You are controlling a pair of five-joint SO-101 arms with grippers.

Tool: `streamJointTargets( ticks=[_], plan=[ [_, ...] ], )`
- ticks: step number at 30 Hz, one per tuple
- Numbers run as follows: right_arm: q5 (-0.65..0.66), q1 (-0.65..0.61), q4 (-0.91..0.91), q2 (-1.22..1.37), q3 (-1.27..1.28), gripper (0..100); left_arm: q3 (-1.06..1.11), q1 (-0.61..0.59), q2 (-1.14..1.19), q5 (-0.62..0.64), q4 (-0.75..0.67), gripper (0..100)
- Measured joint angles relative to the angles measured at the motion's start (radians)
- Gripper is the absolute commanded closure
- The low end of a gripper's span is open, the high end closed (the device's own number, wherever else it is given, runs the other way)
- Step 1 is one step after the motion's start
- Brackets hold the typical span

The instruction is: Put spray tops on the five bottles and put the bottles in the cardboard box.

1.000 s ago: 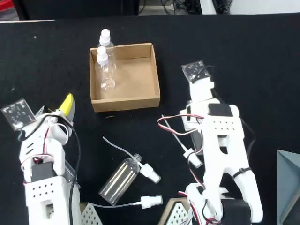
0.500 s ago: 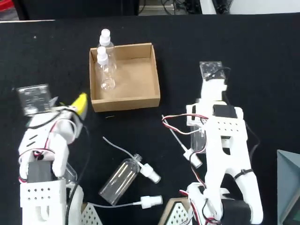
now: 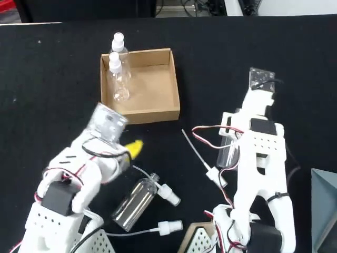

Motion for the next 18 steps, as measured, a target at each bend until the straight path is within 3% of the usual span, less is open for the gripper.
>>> streamJointTargets(
  ticks=[7, 18],
  plan=[
    [-0.002, 0.002, -0.017, 0.000, 0.000, 88.4, 0.000, 0.163, 0.000, -0.017, 0.086, 76],
    [-0.003, 0.002, -0.017, 0.000, 0.000, 88.5, 0.014, 0.374, -0.002, -0.035, 0.103, 76]
  ],
)
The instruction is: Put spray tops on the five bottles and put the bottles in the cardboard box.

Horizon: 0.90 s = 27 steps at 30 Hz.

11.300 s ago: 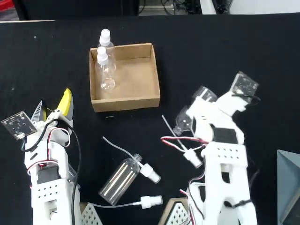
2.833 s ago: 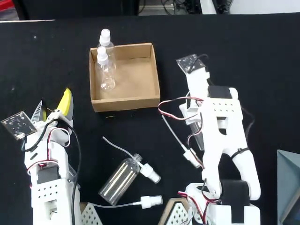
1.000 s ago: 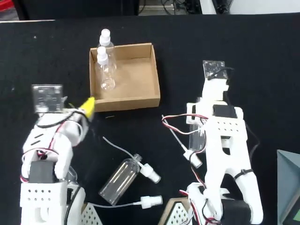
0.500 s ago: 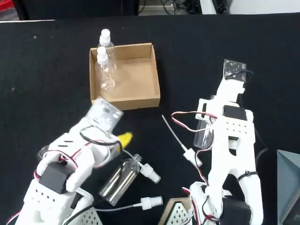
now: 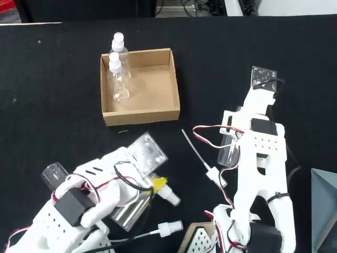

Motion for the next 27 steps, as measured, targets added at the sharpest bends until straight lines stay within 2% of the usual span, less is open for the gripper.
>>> streamJointTargets(
  ticks=[10, 22, 27],
  plan=[
    [0.000, 0.000, 0.000, 0.000, 0.000, 88.5, 0.043, 0.098, 0.020, -0.044, 0.002, 76],
    [0.000, 0.000, 0.000, 0.000, 0.012, 88.4, -0.037, 0.166, 0.379, -0.052, 0.000, 76],
    [0.000, 0.000, 0.000, 0.000, 0.017, 88.4, -0.060, 0.230, 0.448, -0.132, 0.000, 76]
  ],
)
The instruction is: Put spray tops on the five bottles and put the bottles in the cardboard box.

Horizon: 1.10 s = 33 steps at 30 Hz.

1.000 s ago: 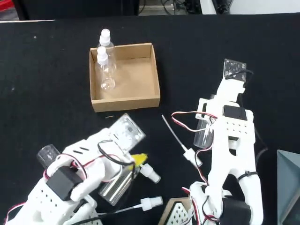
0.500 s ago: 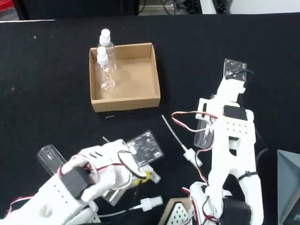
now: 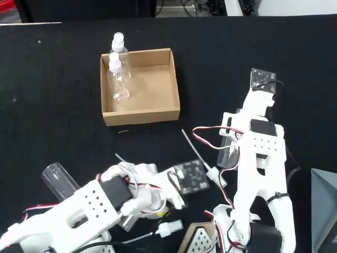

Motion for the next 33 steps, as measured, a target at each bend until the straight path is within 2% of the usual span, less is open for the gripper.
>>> streamJointTargets(
  ticks=[4, 20, 33],
  plan=[
    [0.000, 0.000, 0.000, 0.000, 0.000, 88.4, -0.003, 0.015, 0.063, -0.037, -0.054, 77],
    [0.000, 0.000, 0.000, 0.000, 0.000, 88.4, 0.043, 0.020, 0.267, -0.051, -0.298, 77],
    [0.000, 0.000, 0.000, 0.000, 0.000, 88.4, 0.068, 0.006, 0.275, -0.077, -0.322, 77]
  ],
)
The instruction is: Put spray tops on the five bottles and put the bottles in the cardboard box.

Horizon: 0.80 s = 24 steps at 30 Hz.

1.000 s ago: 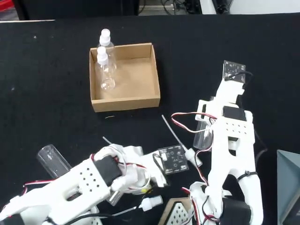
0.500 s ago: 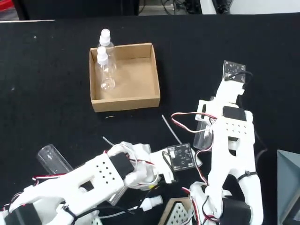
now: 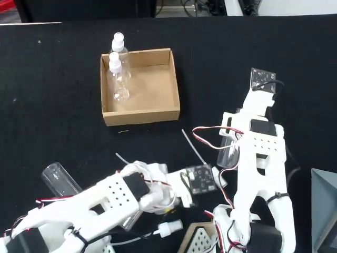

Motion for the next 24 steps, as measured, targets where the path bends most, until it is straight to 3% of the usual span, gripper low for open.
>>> streamJointTargets(
  ticks=[9, 24],
  plan=[
    [0.000, 0.000, 0.000, 0.000, 0.000, 88.4, 0.026, -0.101, 0.000, 0.011, -0.091, 77],
    [0.000, 0.000, 0.000, 0.000, 0.000, 88.4, -0.014, -0.302, 0.000, 0.230, -0.126, 77]
  ],
)
